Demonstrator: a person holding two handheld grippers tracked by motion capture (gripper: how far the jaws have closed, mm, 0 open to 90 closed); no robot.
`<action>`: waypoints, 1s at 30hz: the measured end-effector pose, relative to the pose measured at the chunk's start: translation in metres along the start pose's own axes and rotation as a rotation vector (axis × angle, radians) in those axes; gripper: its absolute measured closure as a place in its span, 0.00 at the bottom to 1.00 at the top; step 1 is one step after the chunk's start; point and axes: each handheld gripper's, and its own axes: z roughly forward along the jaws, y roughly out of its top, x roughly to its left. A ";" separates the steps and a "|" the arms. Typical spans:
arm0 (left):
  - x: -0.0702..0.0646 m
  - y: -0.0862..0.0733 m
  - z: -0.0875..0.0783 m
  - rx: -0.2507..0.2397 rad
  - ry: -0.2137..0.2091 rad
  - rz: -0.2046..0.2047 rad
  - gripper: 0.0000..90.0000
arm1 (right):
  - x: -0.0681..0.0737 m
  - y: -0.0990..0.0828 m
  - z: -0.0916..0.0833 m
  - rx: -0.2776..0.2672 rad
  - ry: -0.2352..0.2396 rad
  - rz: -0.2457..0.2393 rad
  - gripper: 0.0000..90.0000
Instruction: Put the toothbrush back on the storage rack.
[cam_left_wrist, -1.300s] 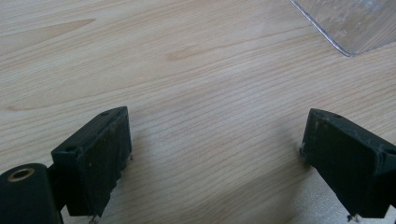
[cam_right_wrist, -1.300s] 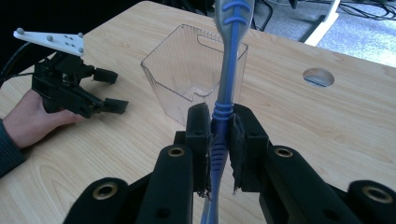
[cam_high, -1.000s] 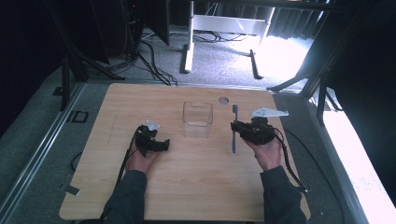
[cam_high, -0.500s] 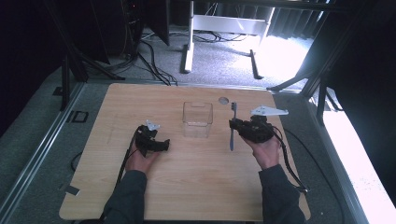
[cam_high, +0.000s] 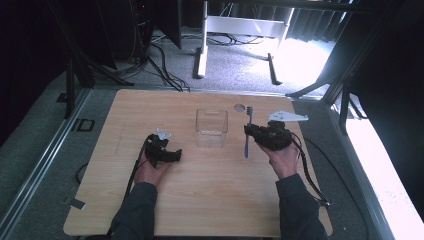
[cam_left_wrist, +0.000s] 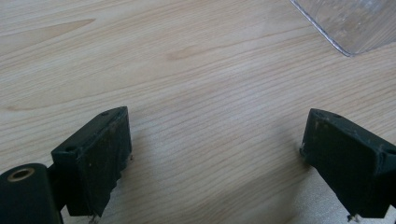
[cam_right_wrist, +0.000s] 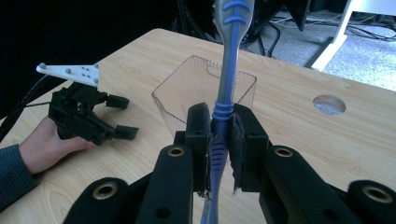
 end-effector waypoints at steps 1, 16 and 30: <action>0.000 0.000 0.000 0.000 0.000 0.000 0.10 | 0.000 0.000 0.000 -0.003 0.000 0.000 0.87; 0.000 0.000 0.000 0.000 -0.001 0.000 0.10 | -0.002 0.003 0.006 -0.039 0.014 -0.001 0.87; 0.000 0.000 0.000 0.000 -0.001 0.000 0.10 | -0.005 0.004 0.008 -0.075 0.029 0.011 0.87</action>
